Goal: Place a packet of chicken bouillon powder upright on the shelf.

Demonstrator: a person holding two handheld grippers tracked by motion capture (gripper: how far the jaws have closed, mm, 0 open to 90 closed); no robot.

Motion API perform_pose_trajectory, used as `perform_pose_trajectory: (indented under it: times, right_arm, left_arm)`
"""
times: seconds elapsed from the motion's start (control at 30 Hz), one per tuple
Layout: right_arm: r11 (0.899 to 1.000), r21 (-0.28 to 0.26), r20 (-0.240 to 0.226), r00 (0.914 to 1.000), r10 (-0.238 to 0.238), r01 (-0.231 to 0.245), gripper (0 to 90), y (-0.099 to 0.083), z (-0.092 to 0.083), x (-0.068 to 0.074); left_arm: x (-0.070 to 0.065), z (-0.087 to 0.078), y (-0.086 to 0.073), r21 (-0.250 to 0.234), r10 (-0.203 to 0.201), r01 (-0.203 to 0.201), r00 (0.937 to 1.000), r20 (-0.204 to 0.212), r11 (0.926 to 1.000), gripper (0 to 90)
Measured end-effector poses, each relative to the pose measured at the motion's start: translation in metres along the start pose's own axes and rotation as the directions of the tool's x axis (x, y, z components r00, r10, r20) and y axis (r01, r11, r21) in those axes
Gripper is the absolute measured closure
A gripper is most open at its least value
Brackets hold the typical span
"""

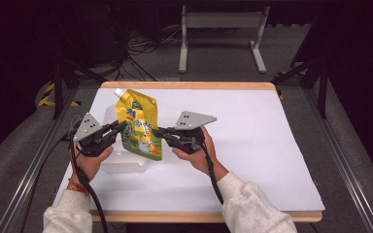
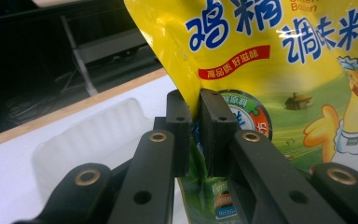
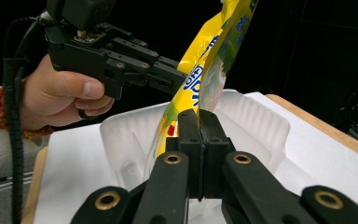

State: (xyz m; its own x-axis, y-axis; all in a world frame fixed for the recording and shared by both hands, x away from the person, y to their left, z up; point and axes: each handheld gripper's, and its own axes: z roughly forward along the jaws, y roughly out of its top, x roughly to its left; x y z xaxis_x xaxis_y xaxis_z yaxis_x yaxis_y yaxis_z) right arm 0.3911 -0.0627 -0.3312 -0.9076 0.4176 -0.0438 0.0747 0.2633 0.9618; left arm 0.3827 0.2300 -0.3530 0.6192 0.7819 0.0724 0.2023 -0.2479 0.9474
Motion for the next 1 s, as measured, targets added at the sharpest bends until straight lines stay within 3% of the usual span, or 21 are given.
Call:
perform_pose_trajectory:
  times: [0.33,0.47,0.77,1.0]
  right_arm:
    - [1.0,0.013,-0.022,0.9998,-0.004,0.004,89.4,0.002,0.037,-0.002]
    - [1.0,0.023,-0.025,0.9995,-0.019,0.02,89.3,0.001,0.05,0.0]
    - [0.999,0.04,-0.02,0.9994,-0.027,0.028,89.2,-0.004,0.068,-0.003]
    - [1.0,0.014,-0.019,0.9996,-0.022,0.022,89.2,-0.002,0.071,-0.007]
  left_arm:
    - [0.023,-0.004,-0.016,-0.005,-0.026,0.026,0.9981,-0.055,0.9997,82.4]
    - [0.032,-0.007,-0.022,-0.004,-0.054,0.053,0.9962,-0.069,0.9986,82.2]
    - [0.041,-0.006,-0.032,0.009,-0.062,0.063,0.9942,-0.088,0.998,82.1]
    - [0.043,-0.009,-0.033,-0.022,-0.061,0.059,0.9932,-0.099,0.998,82.4]
